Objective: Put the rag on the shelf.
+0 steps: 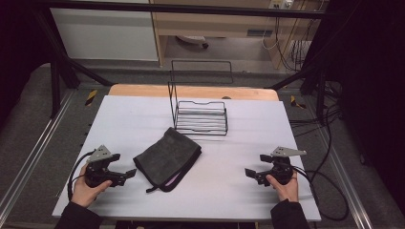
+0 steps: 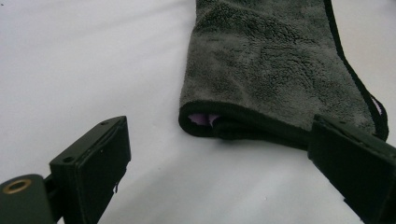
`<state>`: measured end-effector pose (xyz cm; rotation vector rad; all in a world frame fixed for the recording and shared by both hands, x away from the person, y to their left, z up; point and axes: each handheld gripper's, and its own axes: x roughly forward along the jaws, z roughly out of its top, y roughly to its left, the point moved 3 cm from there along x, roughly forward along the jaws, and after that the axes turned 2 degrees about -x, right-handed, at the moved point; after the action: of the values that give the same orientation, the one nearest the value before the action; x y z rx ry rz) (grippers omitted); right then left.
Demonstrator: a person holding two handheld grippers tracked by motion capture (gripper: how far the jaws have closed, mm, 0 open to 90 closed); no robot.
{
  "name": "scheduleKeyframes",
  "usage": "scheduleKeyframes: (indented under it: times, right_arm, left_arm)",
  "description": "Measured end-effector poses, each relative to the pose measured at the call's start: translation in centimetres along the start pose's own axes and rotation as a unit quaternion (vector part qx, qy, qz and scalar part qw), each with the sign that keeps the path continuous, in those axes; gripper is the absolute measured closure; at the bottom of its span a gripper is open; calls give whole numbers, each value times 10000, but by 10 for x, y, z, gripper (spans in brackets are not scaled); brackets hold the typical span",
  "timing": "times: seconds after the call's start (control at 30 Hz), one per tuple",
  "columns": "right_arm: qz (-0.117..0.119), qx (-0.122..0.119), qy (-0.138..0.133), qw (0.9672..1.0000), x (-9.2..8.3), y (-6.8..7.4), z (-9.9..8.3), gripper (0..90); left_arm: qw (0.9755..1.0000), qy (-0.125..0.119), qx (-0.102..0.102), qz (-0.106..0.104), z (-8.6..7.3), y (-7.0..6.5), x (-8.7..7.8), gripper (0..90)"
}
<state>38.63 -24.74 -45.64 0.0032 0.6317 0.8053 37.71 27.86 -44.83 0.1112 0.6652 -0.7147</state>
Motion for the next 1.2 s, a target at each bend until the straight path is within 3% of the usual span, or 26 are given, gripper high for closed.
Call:
scheduleKeyframes:
  times: [0.33,0.57,0.83,0.9,0.97,1.07,1.1,1.2]
  right_arm:
    - [-22,-12,13,10000,-1,0,0,7]
    - [-49,-11,25,10000,-1,0,0,13]
    - [-66,-10,83,9999,0,1,-1,17]
    - [-56,-15,88,9999,1,1,-2,18]
    - [-57,-18,94,9999,1,1,-2,20]
    - [-52,-23,94,9999,2,1,-2,21]
    - [-44,-19,101,9999,2,1,-2,22]
    - [-39,-9,117,9999,2,1,-2,22]
  left_arm:
    - [10000,7,-51,53,7,-8,0,76]
    - [9997,112,200,-16,16,-29,3,131]
    - [9981,362,407,-298,20,-58,14,328]
    - [9972,441,482,-365,20,-67,18,352]
    - [9956,597,511,-515,19,-78,24,440]
    - [9941,733,526,-605,18,-85,31,462]
    - [9934,784,549,-629,17,-87,34,514]
    - [9919,880,584,-709,15,-94,41,561]
